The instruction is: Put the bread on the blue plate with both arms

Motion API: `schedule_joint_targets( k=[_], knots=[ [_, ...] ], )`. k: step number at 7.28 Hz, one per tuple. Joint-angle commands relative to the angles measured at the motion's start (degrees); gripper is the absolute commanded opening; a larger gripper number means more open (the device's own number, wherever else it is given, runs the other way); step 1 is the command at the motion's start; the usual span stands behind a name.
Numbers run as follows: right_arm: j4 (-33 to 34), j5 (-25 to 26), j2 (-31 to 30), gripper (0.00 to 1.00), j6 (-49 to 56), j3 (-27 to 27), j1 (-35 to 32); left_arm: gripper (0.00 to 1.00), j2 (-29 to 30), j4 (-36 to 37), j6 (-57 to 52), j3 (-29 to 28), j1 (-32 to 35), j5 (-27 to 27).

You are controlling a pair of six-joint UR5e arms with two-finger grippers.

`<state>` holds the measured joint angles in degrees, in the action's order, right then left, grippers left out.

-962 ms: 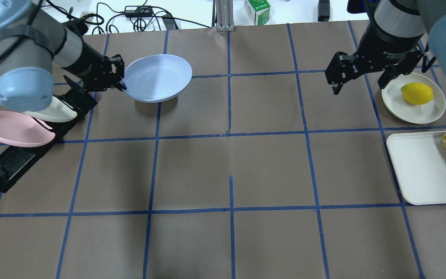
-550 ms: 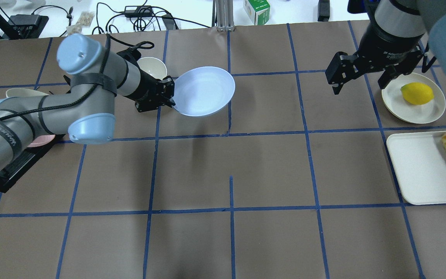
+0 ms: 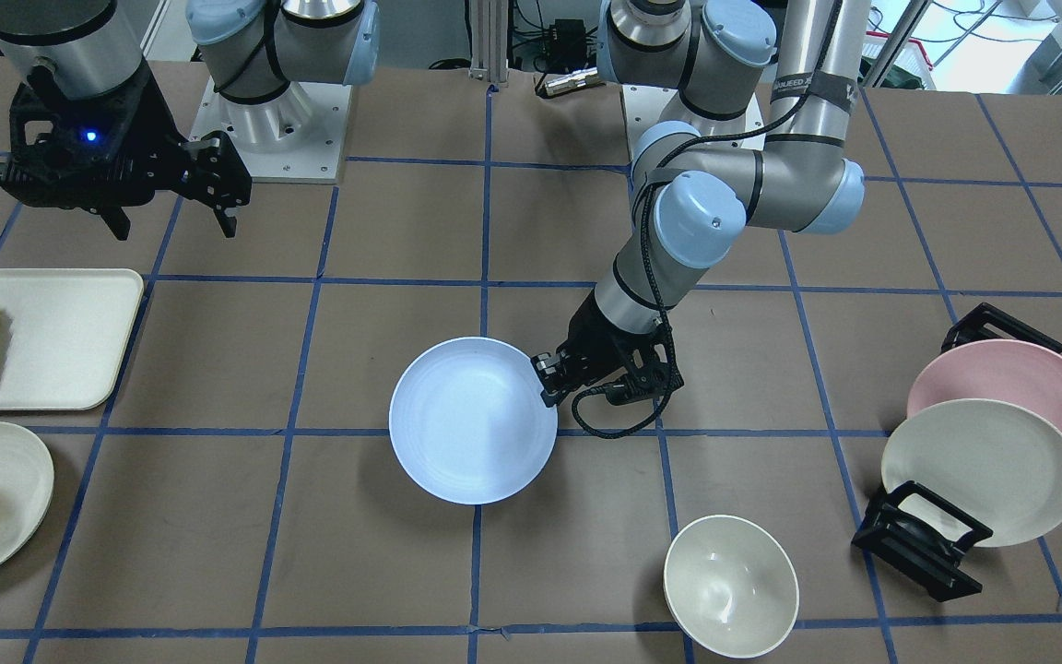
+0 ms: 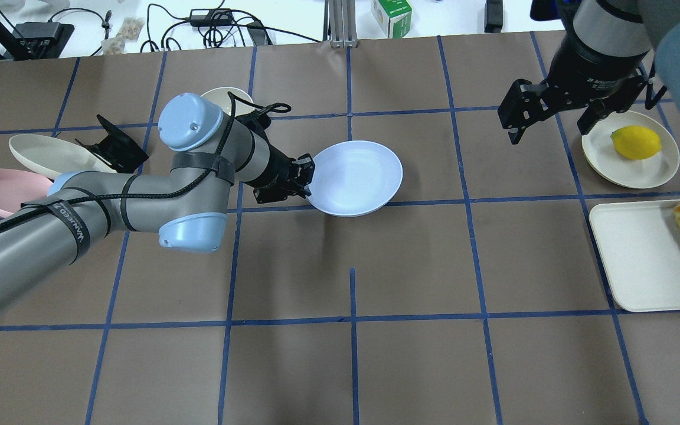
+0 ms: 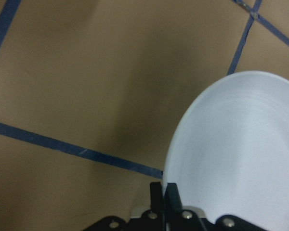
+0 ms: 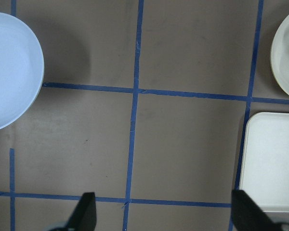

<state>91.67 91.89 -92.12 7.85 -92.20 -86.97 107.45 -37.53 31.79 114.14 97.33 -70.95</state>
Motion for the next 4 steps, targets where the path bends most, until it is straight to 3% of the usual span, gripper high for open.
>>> schedule_joint_targets(
  k=[1,4],
  knots=[
    [-0.35,-0.30,-0.42,1.00,0.76,-1.22,1.97,0.00,1.18,0.17,-0.32,1.53,0.41,-0.15],
    [0.36,-0.83,-2.88,1.00,0.50,-3.70,1.54,0.00,3.64,1.49,-0.49,1.35,0.41,-0.32]
  ],
)
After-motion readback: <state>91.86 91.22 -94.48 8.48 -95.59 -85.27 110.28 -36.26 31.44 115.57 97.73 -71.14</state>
